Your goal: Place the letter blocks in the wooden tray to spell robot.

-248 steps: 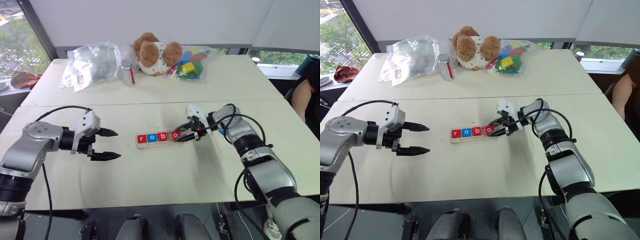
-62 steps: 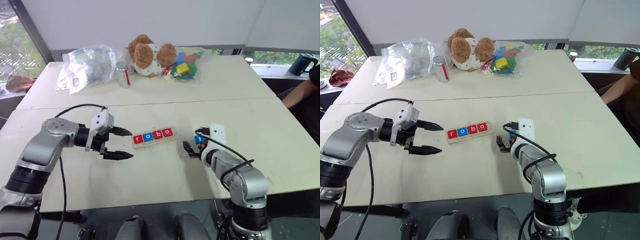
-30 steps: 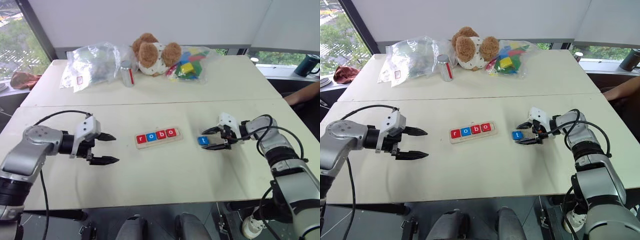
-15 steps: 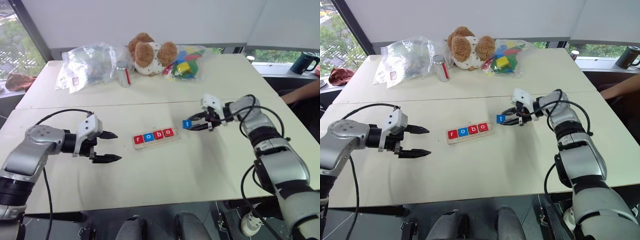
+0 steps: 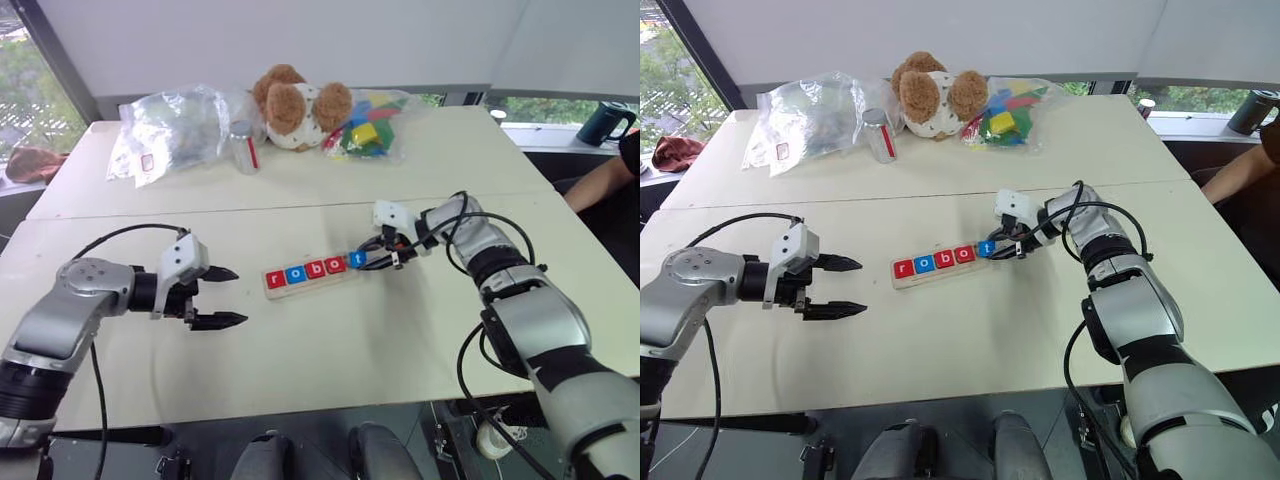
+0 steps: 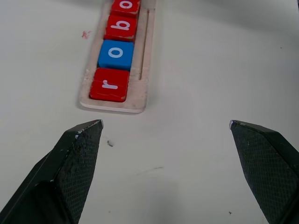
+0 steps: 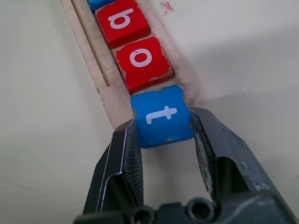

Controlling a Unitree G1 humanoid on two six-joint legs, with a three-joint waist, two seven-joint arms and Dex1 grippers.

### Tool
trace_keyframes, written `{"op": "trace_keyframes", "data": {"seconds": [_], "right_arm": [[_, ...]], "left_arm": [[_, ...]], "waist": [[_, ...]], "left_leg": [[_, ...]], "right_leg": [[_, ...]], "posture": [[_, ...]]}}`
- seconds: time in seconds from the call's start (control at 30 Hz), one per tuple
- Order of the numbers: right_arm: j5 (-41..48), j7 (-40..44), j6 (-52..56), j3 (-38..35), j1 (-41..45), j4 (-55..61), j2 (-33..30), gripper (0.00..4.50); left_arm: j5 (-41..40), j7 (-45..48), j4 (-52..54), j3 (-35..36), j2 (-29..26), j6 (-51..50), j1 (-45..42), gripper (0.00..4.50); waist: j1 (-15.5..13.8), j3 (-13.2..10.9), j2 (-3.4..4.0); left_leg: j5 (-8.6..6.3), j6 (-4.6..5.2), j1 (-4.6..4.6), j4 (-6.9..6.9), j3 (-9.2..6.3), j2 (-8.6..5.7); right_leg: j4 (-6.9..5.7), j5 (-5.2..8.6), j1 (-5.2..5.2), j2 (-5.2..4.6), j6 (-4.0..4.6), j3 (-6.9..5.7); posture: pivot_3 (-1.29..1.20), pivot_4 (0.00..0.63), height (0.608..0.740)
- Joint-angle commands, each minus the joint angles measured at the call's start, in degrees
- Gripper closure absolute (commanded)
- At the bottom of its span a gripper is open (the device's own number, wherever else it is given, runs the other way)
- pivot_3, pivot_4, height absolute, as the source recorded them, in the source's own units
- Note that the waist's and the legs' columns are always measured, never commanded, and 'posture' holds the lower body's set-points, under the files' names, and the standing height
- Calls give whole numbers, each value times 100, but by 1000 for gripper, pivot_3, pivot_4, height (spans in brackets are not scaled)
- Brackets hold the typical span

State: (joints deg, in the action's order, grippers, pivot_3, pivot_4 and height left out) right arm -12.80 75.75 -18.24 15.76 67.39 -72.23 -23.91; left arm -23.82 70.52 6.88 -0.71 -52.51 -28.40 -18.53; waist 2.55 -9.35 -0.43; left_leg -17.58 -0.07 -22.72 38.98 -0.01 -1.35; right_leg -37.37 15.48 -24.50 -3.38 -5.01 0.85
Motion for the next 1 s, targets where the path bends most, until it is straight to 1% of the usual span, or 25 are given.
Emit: {"op": "trace_keyframes", "data": {"seconds": [0.03,0.2,0.53,0.7,1.0], "right_arm": [[-105,-113,-68,6,242,-46,84,3369],[-169,-110,-21,-26,317,-121,205,3369],[-153,248,12,-50,297,-82,309,3369],[-205,55,-7,-49,345,-110,300,3369],[-289,-37,-63,-25,373,-133,309,3369]], "left_arm": [[-114,-86,169,247,-21,-28,15,0],[-167,-156,243,278,-35,-49,104,0],[-190,-225,291,350,-1,-92,172,0],[-160,-239,247,307,41,-70,101,0],[-159,-272,288,315,84,-89,111,0]], "waist": [[0,0,0],[2,0,0],[-1,0,0],[0,0,0],[-1,0,0]], "left_leg": [[0,0,0,0,0,0],[1,-1,1,1,0,0],[1,-1,0,2,-1,-1],[1,-2,0,1,-1,-1],[1,-3,0,2,-2,-1]], "right_leg": [[0,0,0,0,0,0],[-2,0,0,0,0,0],[-2,0,0,0,0,0],[-3,0,0,0,0,-1],[-4,0,0,0,0,-1]], "posture": [[0,150,740],[0,150,740],[0,150,740],[0,150,740],[0,150,740]]}}
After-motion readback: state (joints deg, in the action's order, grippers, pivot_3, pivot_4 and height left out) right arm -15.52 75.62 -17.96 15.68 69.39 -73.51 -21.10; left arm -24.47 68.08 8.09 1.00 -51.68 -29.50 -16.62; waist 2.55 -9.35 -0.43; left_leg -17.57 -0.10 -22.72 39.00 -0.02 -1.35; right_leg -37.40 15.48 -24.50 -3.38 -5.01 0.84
